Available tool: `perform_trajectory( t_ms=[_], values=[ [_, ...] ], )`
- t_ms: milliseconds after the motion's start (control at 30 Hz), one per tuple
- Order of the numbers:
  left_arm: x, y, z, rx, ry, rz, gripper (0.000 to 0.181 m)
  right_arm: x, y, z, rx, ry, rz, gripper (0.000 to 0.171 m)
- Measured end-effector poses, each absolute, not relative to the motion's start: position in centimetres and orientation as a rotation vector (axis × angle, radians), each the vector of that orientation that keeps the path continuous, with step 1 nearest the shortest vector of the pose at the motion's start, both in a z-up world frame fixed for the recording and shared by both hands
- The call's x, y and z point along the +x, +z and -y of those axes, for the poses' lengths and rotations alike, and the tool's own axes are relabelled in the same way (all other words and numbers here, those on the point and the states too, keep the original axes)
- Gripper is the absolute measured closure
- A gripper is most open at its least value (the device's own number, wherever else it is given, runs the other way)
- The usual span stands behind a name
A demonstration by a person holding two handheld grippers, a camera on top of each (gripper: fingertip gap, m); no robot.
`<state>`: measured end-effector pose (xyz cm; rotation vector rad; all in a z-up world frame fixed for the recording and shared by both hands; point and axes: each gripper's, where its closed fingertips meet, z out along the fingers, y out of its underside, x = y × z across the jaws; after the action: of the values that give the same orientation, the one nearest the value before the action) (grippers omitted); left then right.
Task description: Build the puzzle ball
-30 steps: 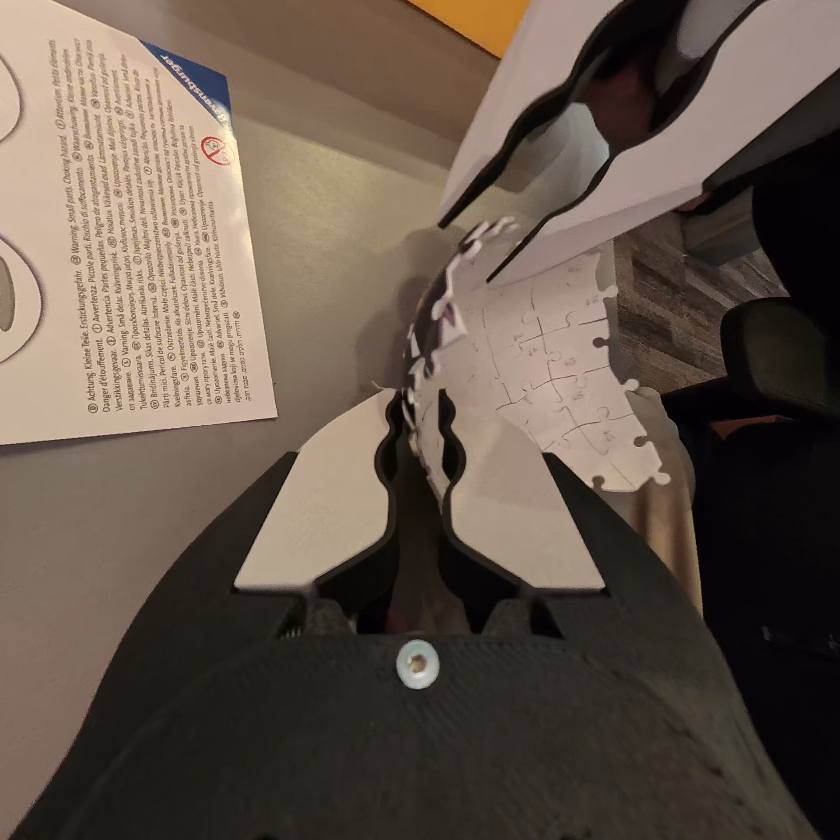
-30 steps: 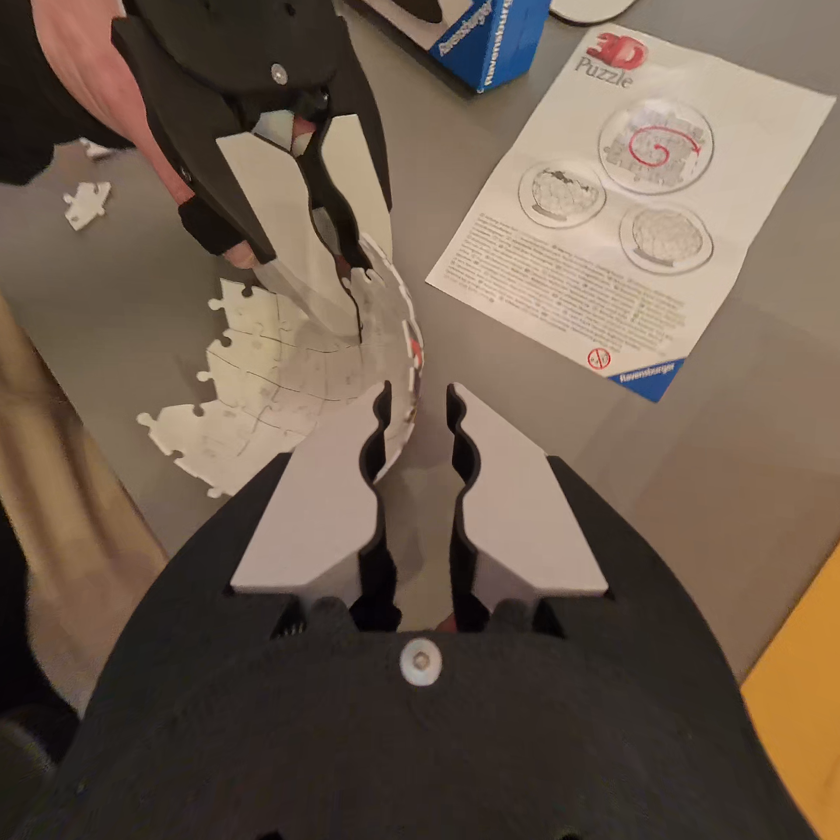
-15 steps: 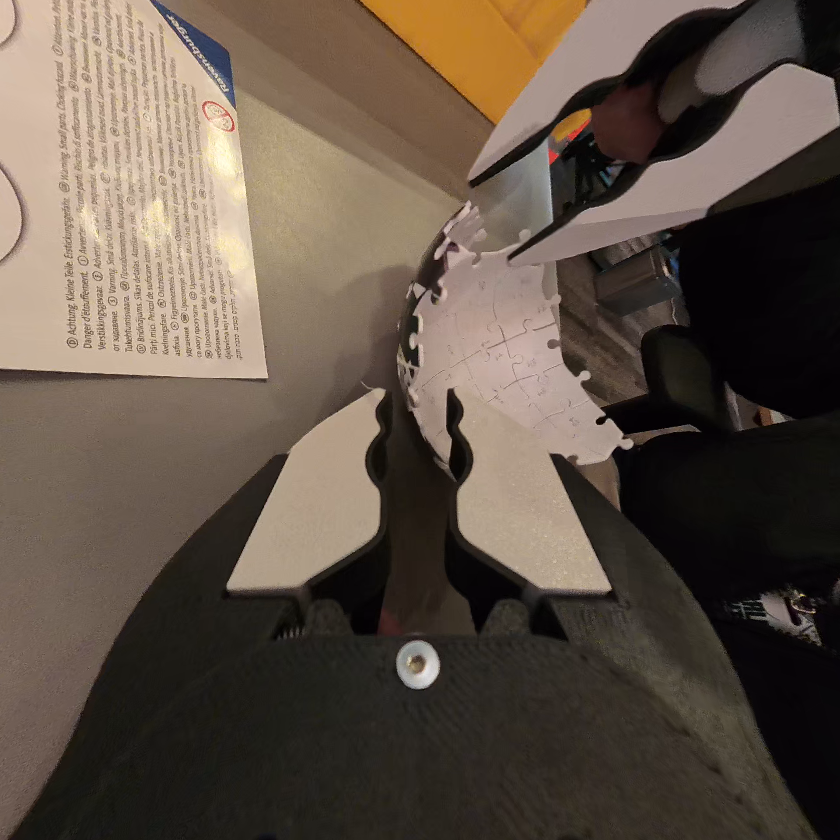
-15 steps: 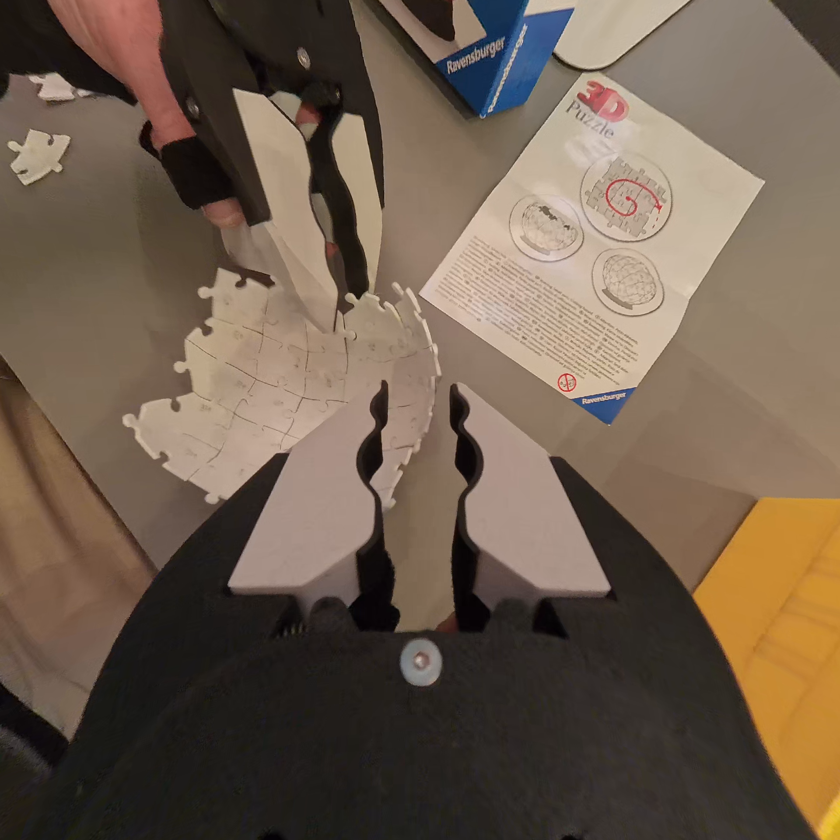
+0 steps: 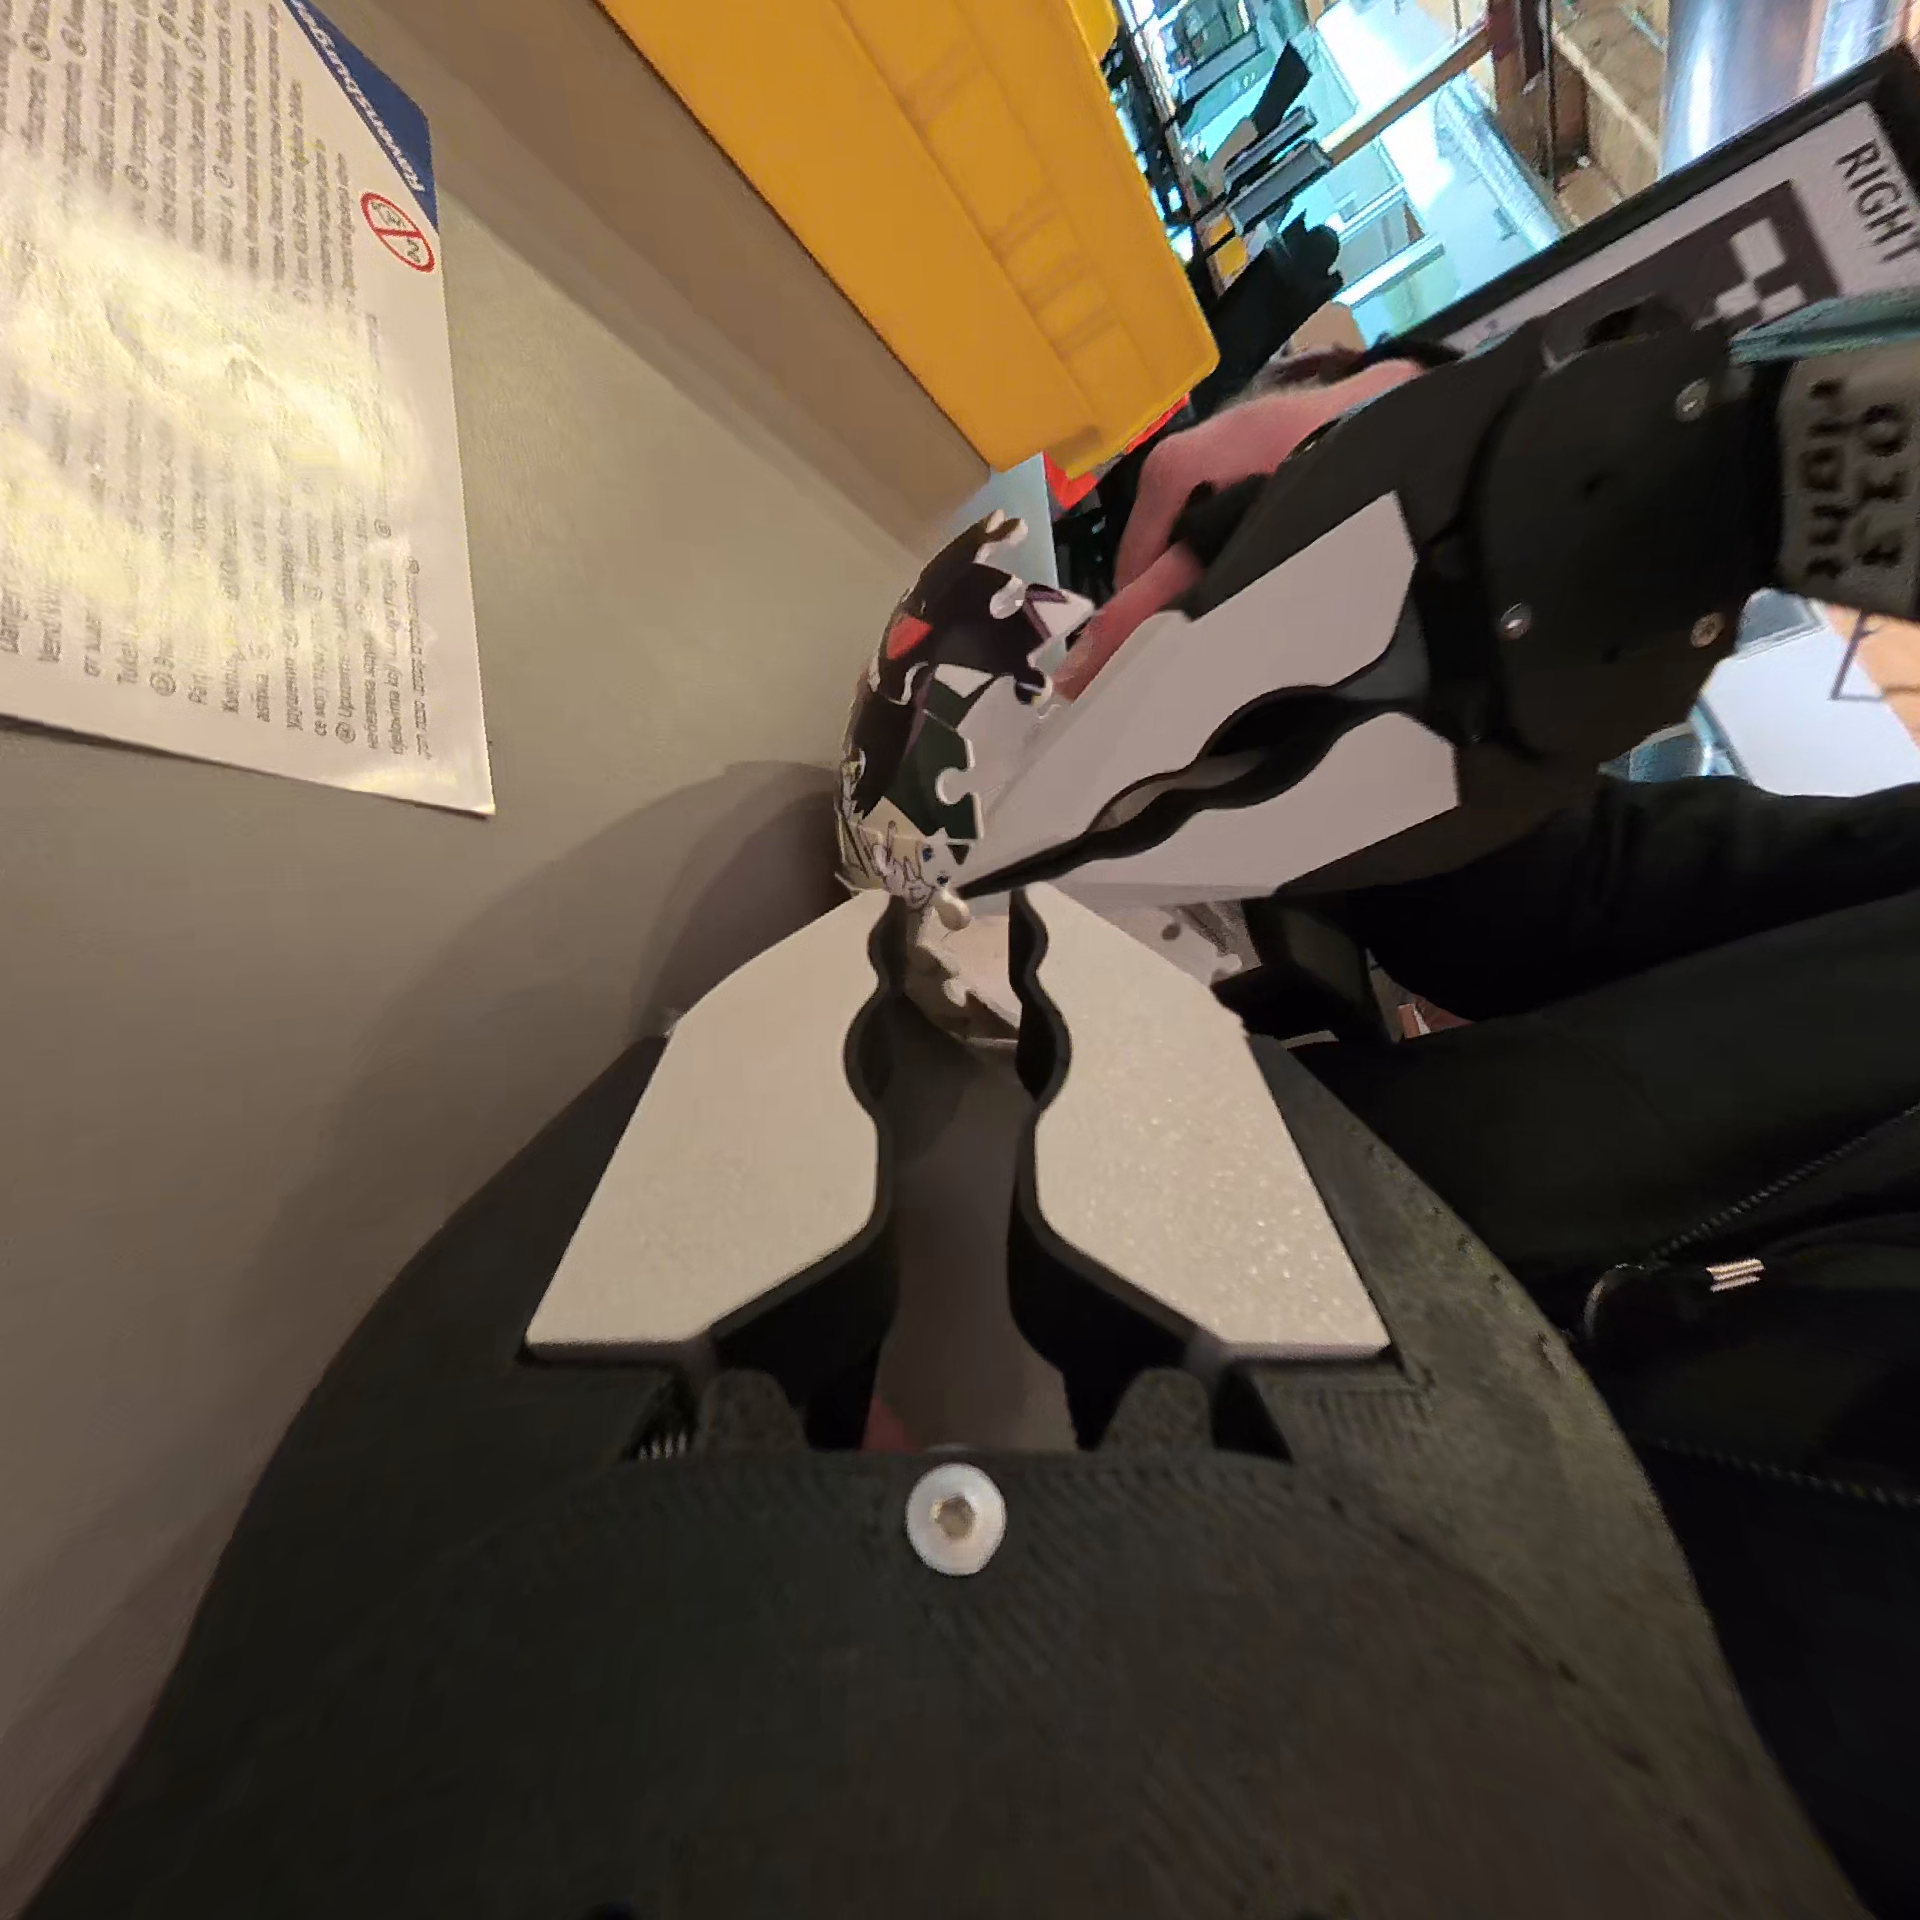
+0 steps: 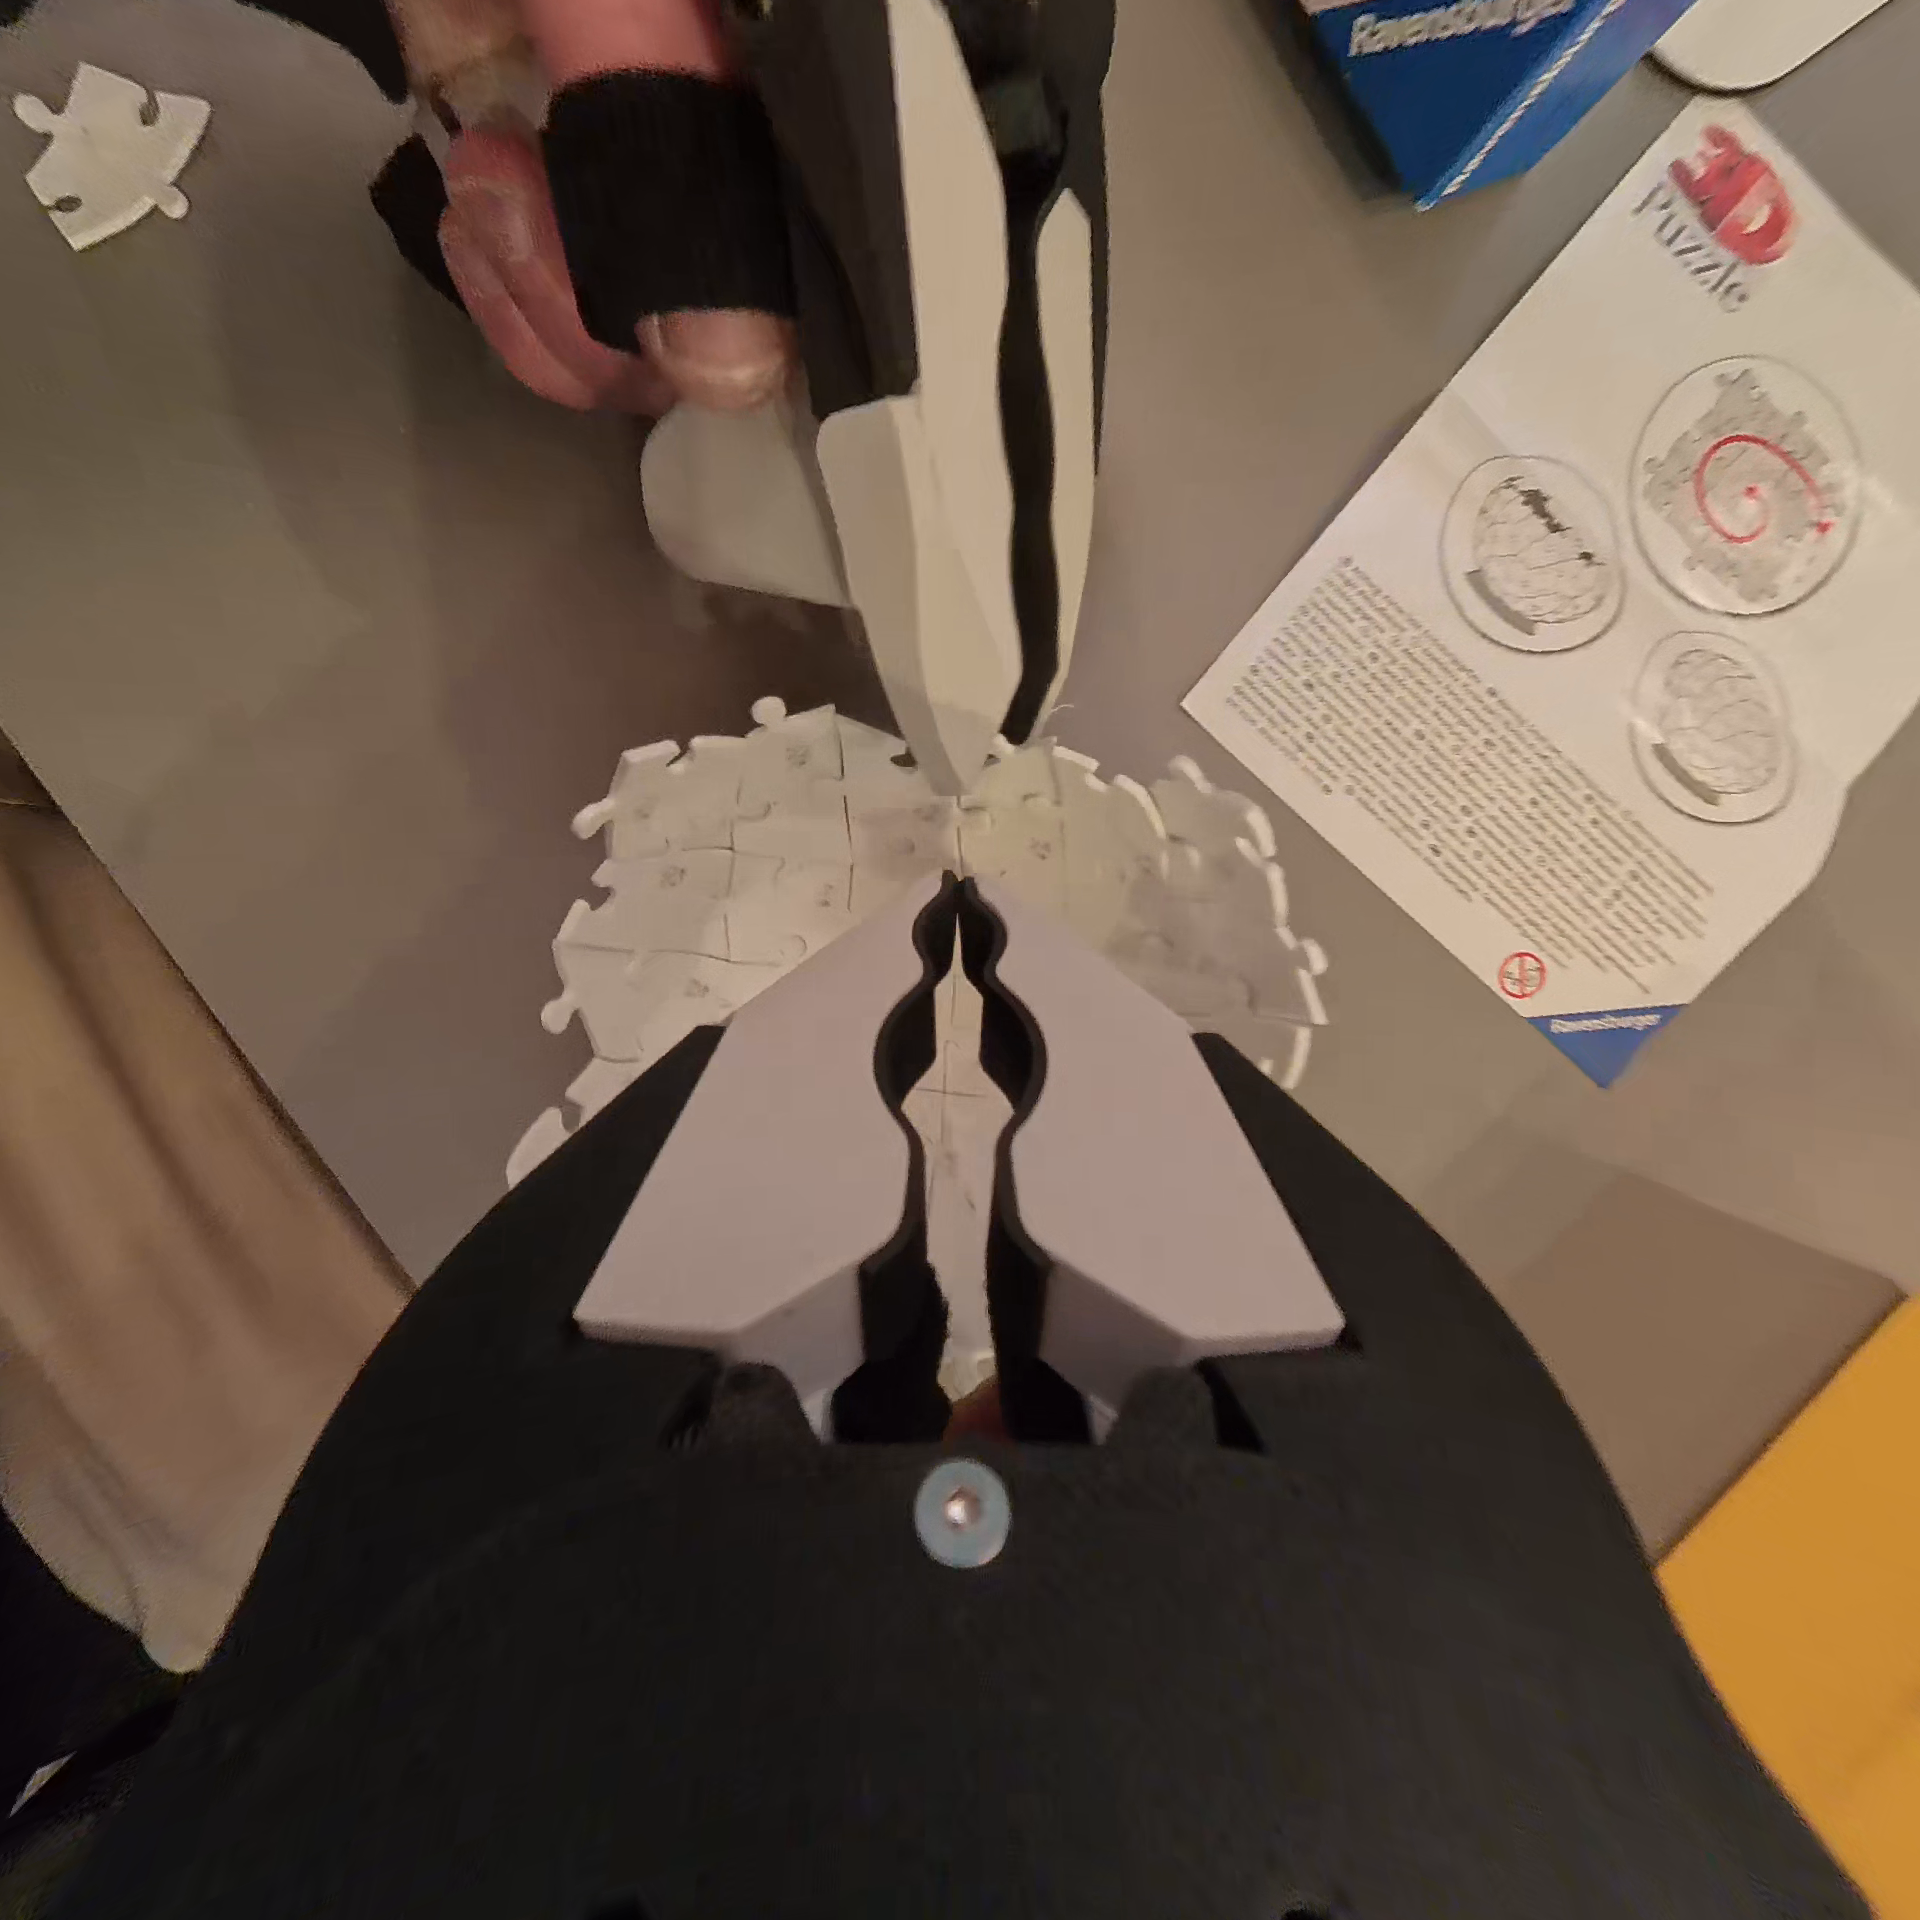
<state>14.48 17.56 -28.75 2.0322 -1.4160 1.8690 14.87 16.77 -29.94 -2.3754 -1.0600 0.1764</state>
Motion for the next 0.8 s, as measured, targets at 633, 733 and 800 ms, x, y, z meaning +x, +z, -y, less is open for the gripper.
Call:
perform_trajectory(
  t_ms=[633, 733, 800],
  values=[
    [14.0, -29.1, -17.1, 2.134, 1.851, 1.341, 0.17, 14.0, -31.4, -17.4, -2.374, 0.117, 1.04, 0.171],
    [14.0, -29.2, -17.2, 2.143, 1.846, 1.334, 0.17, 14.0, -31.5, -17.4, -2.369, 0.114, 1.041, 0.171],
    [14.2, -29.2, -17.3, 2.16, 1.85, 1.326, 0.171, 14.1, -31.5, -17.5, -2.362, 0.111, 1.038, 0.171]
  ],
)
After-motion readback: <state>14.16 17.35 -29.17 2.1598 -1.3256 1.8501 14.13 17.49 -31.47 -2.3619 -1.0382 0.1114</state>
